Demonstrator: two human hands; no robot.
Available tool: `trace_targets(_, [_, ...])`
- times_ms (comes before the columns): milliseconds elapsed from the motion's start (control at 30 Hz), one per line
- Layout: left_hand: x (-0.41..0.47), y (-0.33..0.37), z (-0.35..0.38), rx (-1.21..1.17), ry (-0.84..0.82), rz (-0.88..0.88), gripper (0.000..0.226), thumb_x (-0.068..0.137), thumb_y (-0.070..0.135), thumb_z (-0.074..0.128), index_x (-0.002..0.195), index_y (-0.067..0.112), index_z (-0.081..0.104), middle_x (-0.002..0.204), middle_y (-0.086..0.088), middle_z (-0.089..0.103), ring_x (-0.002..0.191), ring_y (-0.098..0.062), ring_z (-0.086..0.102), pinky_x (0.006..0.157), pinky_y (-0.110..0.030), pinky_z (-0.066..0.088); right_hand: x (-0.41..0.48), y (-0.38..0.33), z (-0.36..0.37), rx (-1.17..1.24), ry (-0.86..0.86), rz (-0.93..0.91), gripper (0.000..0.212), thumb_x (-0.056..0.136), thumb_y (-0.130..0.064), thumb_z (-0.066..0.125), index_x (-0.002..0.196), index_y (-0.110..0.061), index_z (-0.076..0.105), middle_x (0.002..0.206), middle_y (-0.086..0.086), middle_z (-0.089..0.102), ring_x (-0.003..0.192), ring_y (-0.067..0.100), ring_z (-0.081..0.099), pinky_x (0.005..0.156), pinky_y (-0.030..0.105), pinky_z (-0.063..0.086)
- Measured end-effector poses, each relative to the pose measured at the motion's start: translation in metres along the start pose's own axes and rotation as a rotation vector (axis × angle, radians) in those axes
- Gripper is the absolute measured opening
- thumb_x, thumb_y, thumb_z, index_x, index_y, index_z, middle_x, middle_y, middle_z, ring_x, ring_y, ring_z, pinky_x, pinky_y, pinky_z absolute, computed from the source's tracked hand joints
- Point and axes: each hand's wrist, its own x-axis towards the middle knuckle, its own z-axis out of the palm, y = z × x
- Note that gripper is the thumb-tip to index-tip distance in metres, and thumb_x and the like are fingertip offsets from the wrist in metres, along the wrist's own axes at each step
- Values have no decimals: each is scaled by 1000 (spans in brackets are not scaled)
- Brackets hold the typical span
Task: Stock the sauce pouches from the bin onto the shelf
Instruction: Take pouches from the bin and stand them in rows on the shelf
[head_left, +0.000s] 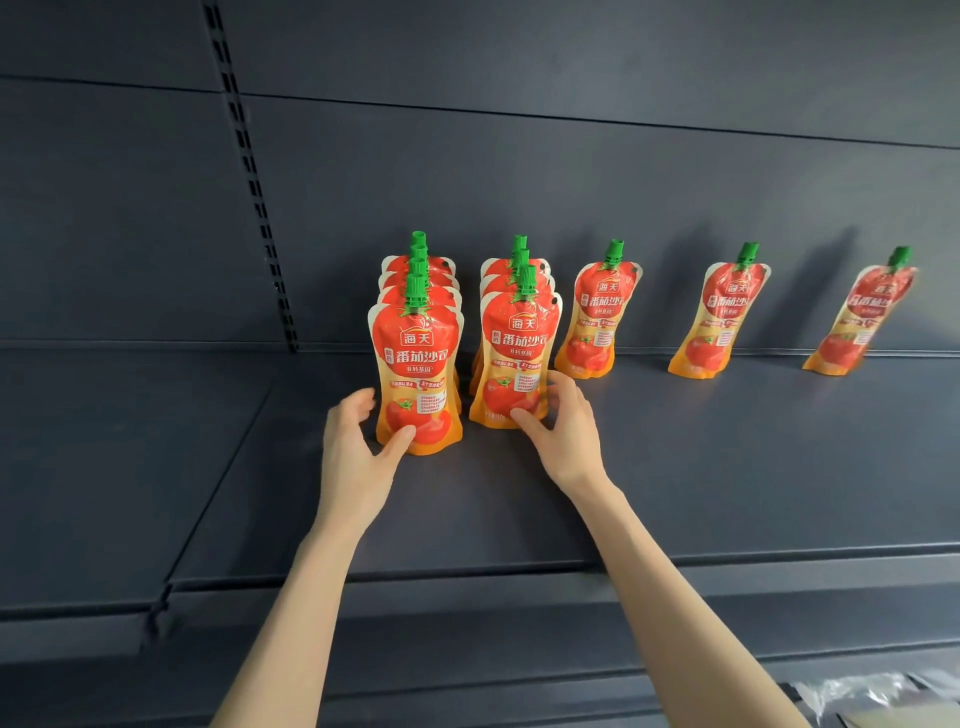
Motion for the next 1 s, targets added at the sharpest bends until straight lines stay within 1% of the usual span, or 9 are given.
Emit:
trace_targets(67, [-11, 4, -2, 48, 39, 17, 55, 81, 22, 71, 130, 12, 46, 129, -7, 48, 121, -21, 47, 92, -30, 39, -11, 0, -6, -11, 47, -16, 54, 88, -27, 66, 135, -14, 43, 133, 6, 53, 122, 21, 47, 98, 33, 43])
trace_targets(133, [-26, 11, -2, 51, 43, 65, 46, 83, 21, 69, 125, 14, 51, 120, 2, 48, 118, -20, 48, 90, -30, 39, -26, -2, -15, 6, 92, -20, 47, 90, -26, 63, 132, -13, 47, 131, 5, 55, 119, 20, 49, 96, 31, 42])
trace_targets(300, [-65, 42, 23, -40, -125, 160, 29, 86, 17, 65, 113, 22, 57, 112, 8, 58, 106, -7, 54, 87, -21, 42, -78, 6, -48, 25, 162, -55, 27, 91, -21, 61, 117, -14, 60, 115, -2, 62, 109, 16, 55, 91, 25, 42])
trace_targets(467, [-119, 85, 72, -58, -342, 294, 24, 87, 14, 63, 110, 19, 60, 103, 6, 64, 100, -1, 57, 83, -5, 39, -142, 41, -104, 4, 289, 21, 18, 91, -16, 61, 109, -17, 64, 99, -15, 59, 100, 14, 58, 83, 11, 39])
trace_targets(600, [-183, 114, 122, -101, -535, 353, 17, 89, 15, 61, 106, 17, 63, 99, 11, 64, 98, 0, 58, 85, -13, 43, -206, 89, -161, -44, 366, 122, 18, 91, -19, 61, 109, -22, 64, 96, -31, 55, 96, 7, 57, 82, 18, 43])
trace_targets(700, [-243, 128, 165, -108, -694, 337, 17, 89, 16, 61, 105, 20, 64, 95, 14, 64, 94, 5, 56, 81, -9, 42, -263, 132, -208, -62, 411, 233, 18, 91, -16, 61, 107, -22, 64, 95, -15, 63, 89, 9, 61, 77, 12, 46])
trace_targets(800, [-312, 137, 210, -117, -819, 264, 15, 88, 13, 62, 98, 22, 64, 88, 14, 66, 87, 5, 57, 73, -7, 42, -327, 176, -256, -67, 408, 374, 17, 90, -13, 61, 106, -19, 65, 98, -6, 68, 90, 15, 64, 81, 33, 53])
trace_targets(900, [-380, 141, 252, -114, -969, 159, 15, 87, 11, 63, 98, 21, 64, 85, 10, 67, 81, -2, 61, 75, -24, 49, -388, 214, -298, -95, 438, 501, 16, 90, -14, 62, 105, -15, 67, 99, -1, 69, 93, 19, 65, 83, 43, 53])
trace_targets(1000, [-435, 150, 287, -54, -1123, 209, 15, 87, 12, 63, 99, 19, 64, 83, 9, 66, 75, 0, 58, 75, -24, 46, -439, 244, -339, -128, 489, 631, 16, 89, -15, 64, 104, -11, 68, 99, 1, 70, 93, 18, 65, 84, 40, 52])
